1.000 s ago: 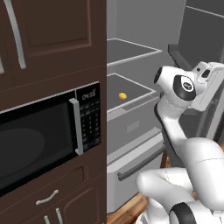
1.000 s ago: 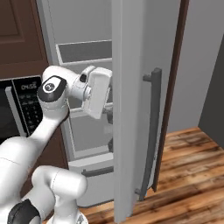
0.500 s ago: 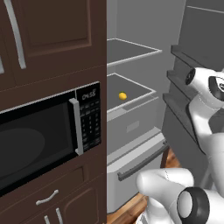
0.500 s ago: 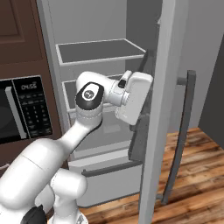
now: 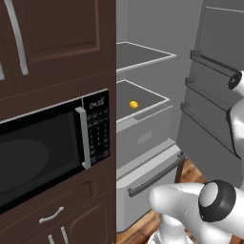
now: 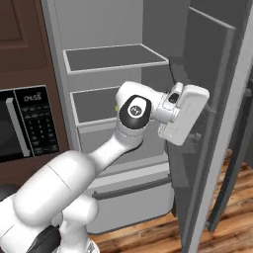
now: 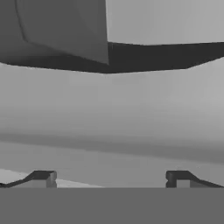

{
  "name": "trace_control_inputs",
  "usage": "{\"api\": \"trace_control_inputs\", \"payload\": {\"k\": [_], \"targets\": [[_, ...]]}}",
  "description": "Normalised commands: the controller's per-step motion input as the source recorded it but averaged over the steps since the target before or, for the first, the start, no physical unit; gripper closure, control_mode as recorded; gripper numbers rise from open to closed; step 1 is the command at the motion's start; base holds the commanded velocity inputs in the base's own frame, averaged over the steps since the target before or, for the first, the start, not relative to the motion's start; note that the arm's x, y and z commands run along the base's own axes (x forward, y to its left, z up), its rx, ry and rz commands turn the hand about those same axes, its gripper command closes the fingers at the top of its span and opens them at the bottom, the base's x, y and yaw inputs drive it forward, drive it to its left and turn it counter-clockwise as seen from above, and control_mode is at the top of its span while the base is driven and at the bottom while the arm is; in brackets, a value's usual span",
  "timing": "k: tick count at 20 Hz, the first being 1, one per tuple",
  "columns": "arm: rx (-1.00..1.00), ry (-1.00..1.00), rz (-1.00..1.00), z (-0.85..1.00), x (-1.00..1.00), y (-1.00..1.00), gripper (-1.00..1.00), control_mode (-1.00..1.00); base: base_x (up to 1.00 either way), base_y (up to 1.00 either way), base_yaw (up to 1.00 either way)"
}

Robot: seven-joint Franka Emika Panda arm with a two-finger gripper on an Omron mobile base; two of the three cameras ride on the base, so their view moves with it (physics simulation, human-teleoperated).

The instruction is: Retrieve a lemon from the fridge and place it on the cutting board with the fish.

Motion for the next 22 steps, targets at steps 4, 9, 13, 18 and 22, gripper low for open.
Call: {"api": "trace_control_inputs", "payload": {"k": [4, 9, 13, 18, 22], "targets": [[0.05, 0.01, 0.00, 0.61, -0.42, 0.27, -1.00, -1.00, 0.00, 0.00, 0.00], [0.06, 0.01, 0.00, 0.41, -0.39, 0.90, -1.00, -1.00, 0.00, 0.00, 0.00], [0.44, 0.00, -0.06, -0.11, 0.02, 0.98, -1.00, -1.00, 0.00, 0.00, 0.00], [0.83, 0.00, -0.20, -0.35, 0.00, 0.80, -1.00, -1.00, 0.00, 0.00, 0.00], [0.85, 0.00, -0.17, -0.37, 0.02, 0.89, -1.00, -1.00, 0.00, 0.00, 0.00]]}}
